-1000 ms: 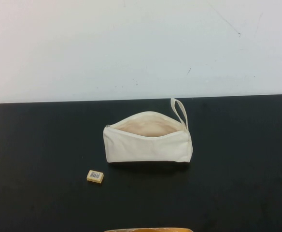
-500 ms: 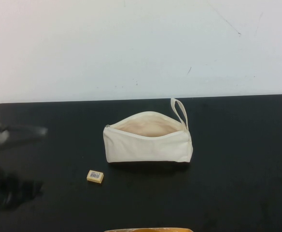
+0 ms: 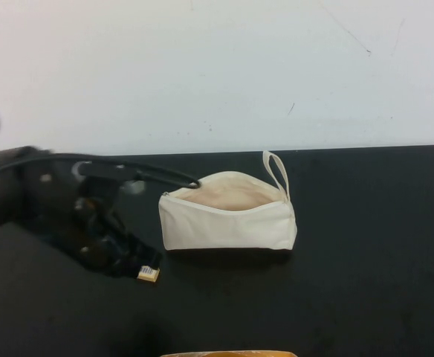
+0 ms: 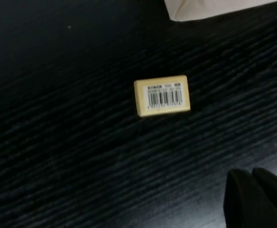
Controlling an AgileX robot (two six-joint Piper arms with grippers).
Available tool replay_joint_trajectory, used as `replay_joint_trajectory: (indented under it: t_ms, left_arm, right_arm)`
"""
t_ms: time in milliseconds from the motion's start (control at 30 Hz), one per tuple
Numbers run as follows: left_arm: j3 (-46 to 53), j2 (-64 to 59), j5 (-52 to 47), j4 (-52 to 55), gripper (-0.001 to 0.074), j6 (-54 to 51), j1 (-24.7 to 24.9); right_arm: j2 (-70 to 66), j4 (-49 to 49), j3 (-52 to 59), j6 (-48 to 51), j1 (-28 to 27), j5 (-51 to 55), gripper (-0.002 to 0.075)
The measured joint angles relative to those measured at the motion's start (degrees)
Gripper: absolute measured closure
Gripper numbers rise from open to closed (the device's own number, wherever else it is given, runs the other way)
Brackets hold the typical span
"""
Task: Put eraser into pencil case
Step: Pick up the eraser from the table
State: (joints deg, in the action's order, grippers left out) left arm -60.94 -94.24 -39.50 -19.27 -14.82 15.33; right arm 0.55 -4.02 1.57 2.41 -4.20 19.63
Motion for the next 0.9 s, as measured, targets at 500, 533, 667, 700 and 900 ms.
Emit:
replay_joint_trajectory:
  t_ms: [500, 533, 667, 700, 900]
  left_arm:
    - [-9.72, -11.94, -3.78, 9.03, 0.0297, 7.16, 1.58]
    - [-9.72, -12.64, -3.03, 9.27, 0.0279, 7.16, 1.61]
    - [-9.86, -15.01, -0.01, 9.76, 0.0253, 7.16, 1.61]
    - [-9.86, -15.38, 0.2, 9.86, 0.0252, 7.16, 1.61]
    - [-9.9, -17.09, 1.31, 10.02, 0.0257, 5.44, 1.61]
  right_arm:
    - [0.0, 0.0, 0.0, 0.0, 0.0, 0.0, 0.0727]
    - [0.0, 0.0, 0.0, 0.0, 0.0, 0.0, 0.0727]
    - [0.0, 0.0, 0.0, 0.0, 0.0, 0.0, 0.0727]
    - [0.0, 0.0, 0.0, 0.0, 0.0, 0.0, 0.0727]
    - [0.0, 0.0, 0.0, 0.0, 0.0, 0.0, 0.0727]
